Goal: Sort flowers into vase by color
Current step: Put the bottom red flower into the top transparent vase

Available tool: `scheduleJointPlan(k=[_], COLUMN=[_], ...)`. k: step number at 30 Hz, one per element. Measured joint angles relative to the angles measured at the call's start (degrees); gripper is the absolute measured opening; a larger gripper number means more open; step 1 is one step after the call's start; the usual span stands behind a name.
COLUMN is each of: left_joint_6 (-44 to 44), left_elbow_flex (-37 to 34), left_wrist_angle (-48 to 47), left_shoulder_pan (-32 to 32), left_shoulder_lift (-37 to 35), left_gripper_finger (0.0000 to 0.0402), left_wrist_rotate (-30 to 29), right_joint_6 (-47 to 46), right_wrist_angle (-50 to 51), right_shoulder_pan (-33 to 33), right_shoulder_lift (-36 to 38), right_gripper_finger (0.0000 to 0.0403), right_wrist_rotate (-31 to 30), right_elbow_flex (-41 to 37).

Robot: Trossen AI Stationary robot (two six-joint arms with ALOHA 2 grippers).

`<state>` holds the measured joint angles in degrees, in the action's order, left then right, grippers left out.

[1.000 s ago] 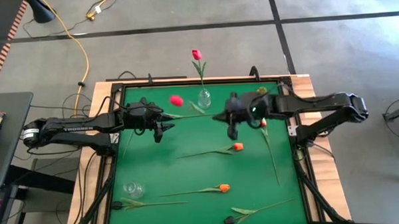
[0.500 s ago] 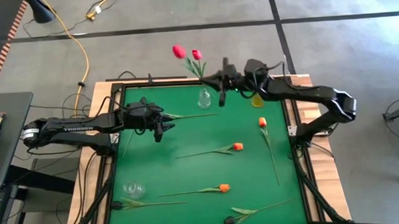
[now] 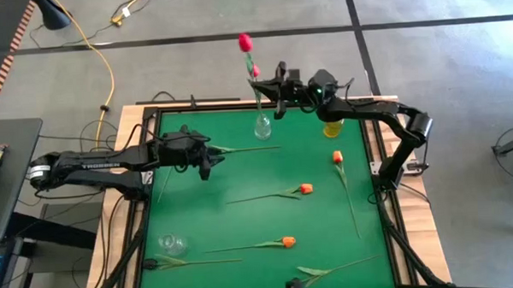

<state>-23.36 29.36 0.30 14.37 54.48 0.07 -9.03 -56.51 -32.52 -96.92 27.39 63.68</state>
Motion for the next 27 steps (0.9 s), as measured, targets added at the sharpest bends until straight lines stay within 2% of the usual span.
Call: scheduleJointPlan(k=[6,9,13,21,27], left_joint_6=[-2.2,-2.7,-2.8,-2.9,-3.0], left_elbow_flex=[0.0,0.0,0.0,0.0,0.0], left_wrist_angle=[0.0,0.0,0.0,0.0,0.0], left_shoulder_pan=[-0.2,-0.8,-1.3,-1.4,-1.4], left_shoulder_lift=[0.0,0.0,0.0,0.0,0.0], left_gripper_finger=[0.0165,0.0165,0.0165,0.0165,0.0165], left_wrist_rotate=[-1.1,-2.3,-3.5,-3.9,-4.0], right_joint_6=[-2.5,-3.2,-3.1,4.8,3.5], right_wrist_angle=[-18.7,-26.9,-27.0,-23.5,-29.1], right_shoulder_pan=[-2.9,-3.7,-2.9,1.0,0.8], right_shoulder_lift=[1.4,1.6,1.6,0.1,-6.2], right_gripper_finger=[0.0014,0.0014,0.0014,0.0014,0.0014], right_wrist_rotate=[-0.7,-3.1,-3.9,-13.0,-12.5], right_elbow_flex=[-12.6,-16.5,-16.9,-16.7,-15.4])
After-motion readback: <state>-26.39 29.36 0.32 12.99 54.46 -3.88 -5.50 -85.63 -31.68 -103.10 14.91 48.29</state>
